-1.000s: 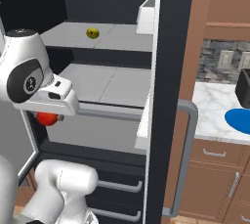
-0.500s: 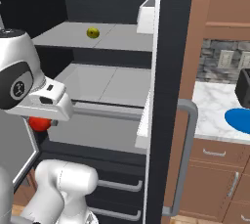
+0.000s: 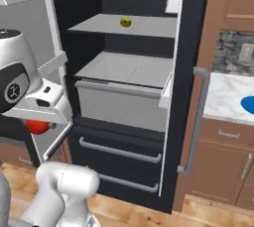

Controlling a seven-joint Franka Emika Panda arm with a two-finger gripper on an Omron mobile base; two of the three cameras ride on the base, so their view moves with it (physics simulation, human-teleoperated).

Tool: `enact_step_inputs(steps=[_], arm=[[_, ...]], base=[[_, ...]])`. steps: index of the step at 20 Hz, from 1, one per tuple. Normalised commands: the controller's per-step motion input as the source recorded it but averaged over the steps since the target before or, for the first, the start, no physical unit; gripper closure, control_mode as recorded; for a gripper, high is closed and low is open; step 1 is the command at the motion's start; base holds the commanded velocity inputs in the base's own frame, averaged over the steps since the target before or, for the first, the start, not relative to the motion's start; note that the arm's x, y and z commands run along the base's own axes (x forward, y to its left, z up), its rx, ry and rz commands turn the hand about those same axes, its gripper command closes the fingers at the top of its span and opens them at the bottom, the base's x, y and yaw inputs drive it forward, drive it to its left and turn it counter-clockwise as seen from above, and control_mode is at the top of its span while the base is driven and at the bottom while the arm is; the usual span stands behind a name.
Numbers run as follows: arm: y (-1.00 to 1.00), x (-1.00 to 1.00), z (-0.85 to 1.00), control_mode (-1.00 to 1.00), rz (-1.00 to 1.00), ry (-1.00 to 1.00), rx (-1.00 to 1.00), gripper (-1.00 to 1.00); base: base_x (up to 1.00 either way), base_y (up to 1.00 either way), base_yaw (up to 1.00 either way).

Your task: Pick tomato from the fridge and place it on the plate on the counter.

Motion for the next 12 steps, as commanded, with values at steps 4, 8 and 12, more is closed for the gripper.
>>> enact_step_inputs(steps=[4, 8, 12], arm=[[0.0, 0.0, 0.0, 1.0, 0.0, 0.0, 0.0, 1.0], [0.0, 0.0, 0.0, 1.0, 0.0, 0.0, 0.0, 1.0], [0.0, 0.0, 0.0, 1.0, 0.0, 0.0, 0.0, 1.0]], base=[[-0.14, -0.23, 0.64], [-0.76, -0.5, 0.45], [-1.0, -0.24, 0.07]])
